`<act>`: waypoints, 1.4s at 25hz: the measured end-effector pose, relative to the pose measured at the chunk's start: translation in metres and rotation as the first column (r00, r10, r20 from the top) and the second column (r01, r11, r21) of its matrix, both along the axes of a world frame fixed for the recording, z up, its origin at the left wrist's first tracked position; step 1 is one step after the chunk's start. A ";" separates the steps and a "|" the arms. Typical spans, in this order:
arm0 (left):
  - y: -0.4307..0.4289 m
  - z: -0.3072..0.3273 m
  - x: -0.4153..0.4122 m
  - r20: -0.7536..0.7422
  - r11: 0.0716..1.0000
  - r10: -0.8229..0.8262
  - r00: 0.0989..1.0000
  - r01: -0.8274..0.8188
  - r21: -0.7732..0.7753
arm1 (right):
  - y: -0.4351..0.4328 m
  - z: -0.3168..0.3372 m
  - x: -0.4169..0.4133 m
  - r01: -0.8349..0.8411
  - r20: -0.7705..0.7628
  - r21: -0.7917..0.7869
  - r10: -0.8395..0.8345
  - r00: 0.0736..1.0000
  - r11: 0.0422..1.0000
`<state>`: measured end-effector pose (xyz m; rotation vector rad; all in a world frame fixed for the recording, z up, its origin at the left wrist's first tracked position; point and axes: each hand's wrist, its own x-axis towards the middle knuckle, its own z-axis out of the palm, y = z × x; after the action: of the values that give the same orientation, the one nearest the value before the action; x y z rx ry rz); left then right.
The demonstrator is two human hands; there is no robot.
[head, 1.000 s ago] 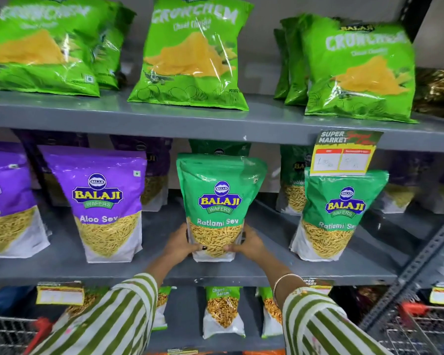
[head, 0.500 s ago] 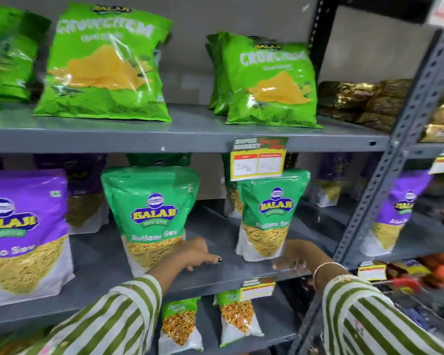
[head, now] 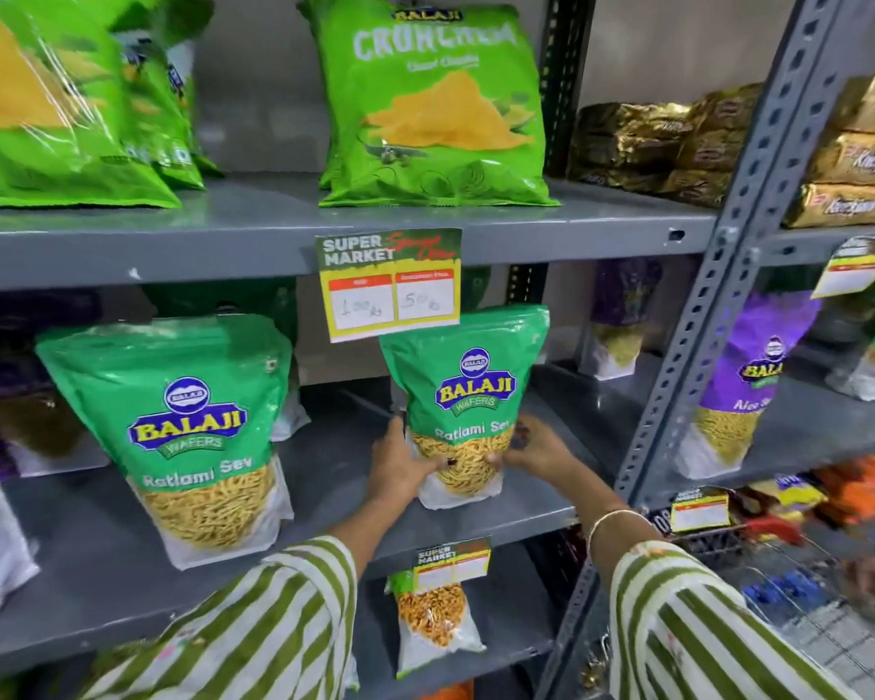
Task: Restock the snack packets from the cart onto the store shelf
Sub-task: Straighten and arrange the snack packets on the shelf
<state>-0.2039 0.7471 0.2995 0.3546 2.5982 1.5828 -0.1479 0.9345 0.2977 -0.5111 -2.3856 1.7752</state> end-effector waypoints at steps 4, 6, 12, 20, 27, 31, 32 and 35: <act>0.001 0.001 -0.004 0.011 1.000 -0.003 1.000 0.003 0.004 | -0.002 -0.005 0.002 0.050 0.021 -0.005 -0.050 0.999 0.999; 0.000 0.002 -0.006 0.019 0.999 -0.008 1.000 0.008 -0.031 | -0.007 0.000 0.004 0.048 0.017 -0.028 -0.048 0.999 0.998; -0.031 0.003 0.002 0.041 0.991 -0.116 0.992 0.118 -0.058 | -0.007 0.009 0.007 -0.088 0.314 0.073 0.061 0.947 0.993; -0.209 0.012 0.006 0.398 0.905 -0.270 0.877 0.373 -0.206 | -0.124 0.037 -0.021 -0.623 0.755 -0.140 0.490 0.436 0.770; -0.435 -0.007 -0.014 0.231 0.933 0.276 0.933 -0.203 -0.296 | -0.373 0.026 -0.065 -0.702 0.448 -0.053 0.646 0.618 0.710; -0.537 -0.024 -0.048 0.033 0.839 0.512 0.858 -0.492 -0.232 | -0.475 0.010 -0.091 -0.458 0.205 0.032 0.443 0.873 0.888; -0.545 -0.024 -0.055 0.037 0.868 0.485 0.874 -0.475 -0.144 | -0.487 0.005 -0.101 -0.404 0.148 0.014 0.397 0.906 0.915; -0.548 -0.028 -0.076 0.189 0.963 0.264 0.946 -0.269 0.004 | -0.503 -0.005 -0.123 -0.339 0.055 -0.125 0.347 0.936 0.933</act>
<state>-0.2794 0.1989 0.2712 -0.1471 2.5637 1.6419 -0.2706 0.4316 0.2928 -0.1795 -2.5649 2.0748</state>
